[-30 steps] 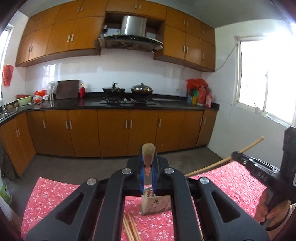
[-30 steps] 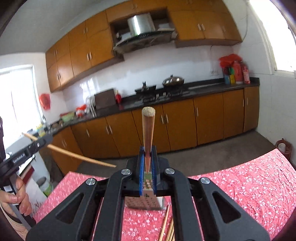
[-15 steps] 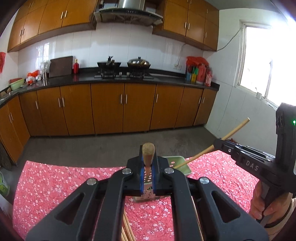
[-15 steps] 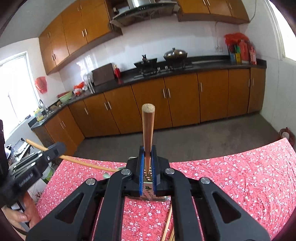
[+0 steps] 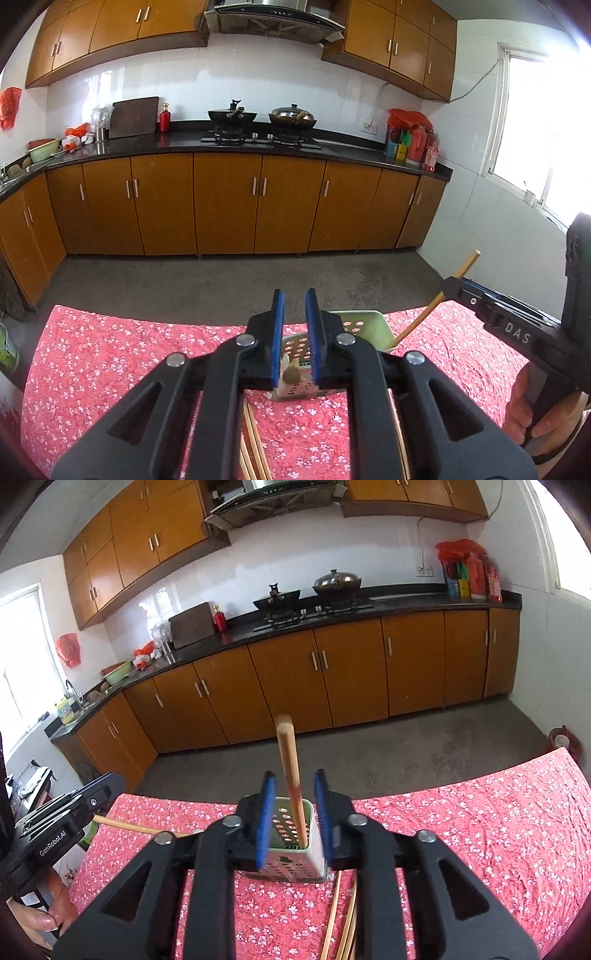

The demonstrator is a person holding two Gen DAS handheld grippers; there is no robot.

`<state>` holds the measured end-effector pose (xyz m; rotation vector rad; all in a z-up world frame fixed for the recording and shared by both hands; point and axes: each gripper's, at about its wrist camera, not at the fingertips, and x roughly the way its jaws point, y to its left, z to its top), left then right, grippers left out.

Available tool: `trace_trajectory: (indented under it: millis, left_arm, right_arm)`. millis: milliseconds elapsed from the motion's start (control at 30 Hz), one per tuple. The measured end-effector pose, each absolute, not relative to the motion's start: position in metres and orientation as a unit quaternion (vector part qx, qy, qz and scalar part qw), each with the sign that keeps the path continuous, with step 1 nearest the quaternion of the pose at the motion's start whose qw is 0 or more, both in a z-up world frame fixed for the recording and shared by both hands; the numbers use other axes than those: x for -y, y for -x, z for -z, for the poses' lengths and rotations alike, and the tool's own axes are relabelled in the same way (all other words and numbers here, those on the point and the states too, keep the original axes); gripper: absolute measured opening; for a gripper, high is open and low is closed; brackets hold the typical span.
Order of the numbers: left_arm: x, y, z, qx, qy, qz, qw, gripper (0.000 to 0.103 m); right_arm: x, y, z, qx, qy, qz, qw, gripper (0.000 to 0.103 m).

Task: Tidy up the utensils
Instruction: 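Open the left gripper over the holder while the right gripper opens, dropping both chopsticks in, then lower the left gripper onto another chopstick and close it while the right gripper grasps one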

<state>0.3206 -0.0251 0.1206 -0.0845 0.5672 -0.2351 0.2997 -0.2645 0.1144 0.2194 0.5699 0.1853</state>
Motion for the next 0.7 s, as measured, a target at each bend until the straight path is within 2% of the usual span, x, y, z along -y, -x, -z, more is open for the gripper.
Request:
trace_trajectory:
  millis: [200,333,467,533,700]
  left_arm:
    - [0.010,-0.298,-0.134,-0.262,0.047,0.105,0.958,0.017]
    - [-0.009,-0.270,-0.132,-0.254,0.041,0.086,0.963,0.022]
    - [-0.032,-0.242,-0.102,-0.265,0.026,0.055,0.962,0.028]
    - [-0.039,-0.235,-0.082,-0.282,0.025,0.046,0.958,0.028]
    - [-0.052,-0.223,-0.017,-0.347,0.031,0.026,0.937,0.028]
  right_arm:
    - [0.277,-0.274,-0.129,-0.248,-0.106,-0.079,0.960,0.024]
    - [0.294,-0.245,-0.124,-0.235,-0.107,-0.058,0.964,0.025]
    - [0.304,-0.229,-0.079,-0.276,-0.093,-0.034,0.956,0.024]
    - [0.302,-0.230,-0.036,-0.327,-0.083,-0.035,0.941,0.024]
    - [0.291,-0.236,0.050,-0.425,-0.110,-0.054,0.897,0.015]
